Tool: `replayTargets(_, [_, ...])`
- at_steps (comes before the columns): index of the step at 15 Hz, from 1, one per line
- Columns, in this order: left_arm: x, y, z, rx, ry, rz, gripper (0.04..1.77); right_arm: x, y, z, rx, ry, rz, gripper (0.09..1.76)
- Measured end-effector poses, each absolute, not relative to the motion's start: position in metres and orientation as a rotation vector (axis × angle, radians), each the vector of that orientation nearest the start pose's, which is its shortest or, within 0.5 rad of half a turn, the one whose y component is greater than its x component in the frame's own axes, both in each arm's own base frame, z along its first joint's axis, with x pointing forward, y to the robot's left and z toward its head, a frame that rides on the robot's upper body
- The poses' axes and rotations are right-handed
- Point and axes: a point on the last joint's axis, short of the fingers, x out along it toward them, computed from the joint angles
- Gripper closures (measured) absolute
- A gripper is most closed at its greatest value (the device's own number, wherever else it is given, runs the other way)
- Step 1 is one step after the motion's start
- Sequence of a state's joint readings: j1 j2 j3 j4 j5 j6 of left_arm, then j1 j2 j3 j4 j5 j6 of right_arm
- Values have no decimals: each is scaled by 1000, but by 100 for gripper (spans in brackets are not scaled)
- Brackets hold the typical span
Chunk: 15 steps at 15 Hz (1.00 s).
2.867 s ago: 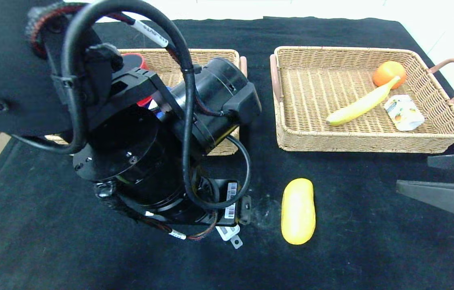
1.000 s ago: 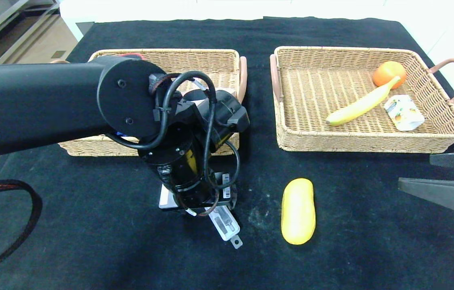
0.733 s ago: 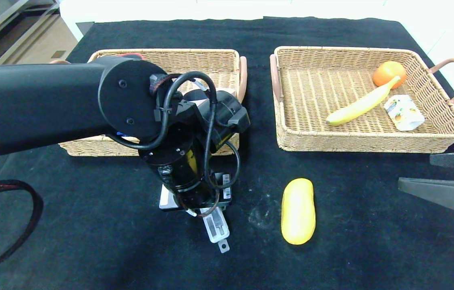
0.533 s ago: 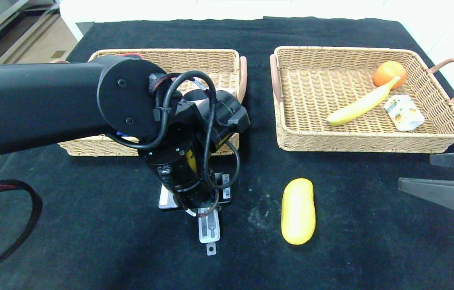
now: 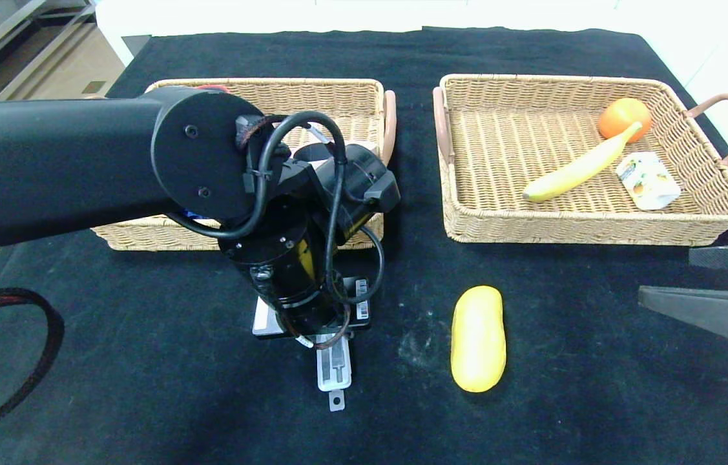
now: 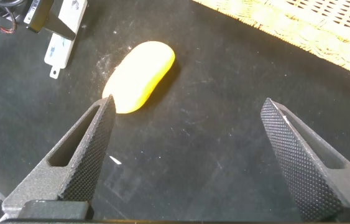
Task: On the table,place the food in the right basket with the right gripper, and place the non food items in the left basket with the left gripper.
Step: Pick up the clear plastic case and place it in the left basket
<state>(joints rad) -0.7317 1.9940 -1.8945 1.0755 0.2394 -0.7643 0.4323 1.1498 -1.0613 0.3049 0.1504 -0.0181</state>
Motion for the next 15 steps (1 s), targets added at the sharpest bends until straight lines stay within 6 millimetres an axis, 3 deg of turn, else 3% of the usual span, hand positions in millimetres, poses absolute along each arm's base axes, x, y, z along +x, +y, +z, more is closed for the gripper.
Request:
replayTargets(9, [226,-227,260,-67,1047,-41,119,137,67,294,-74,392,580,14])
replayTargets(15, [208,-212,289,35,914,-91,119,137,67,294,-74,392,582,14])
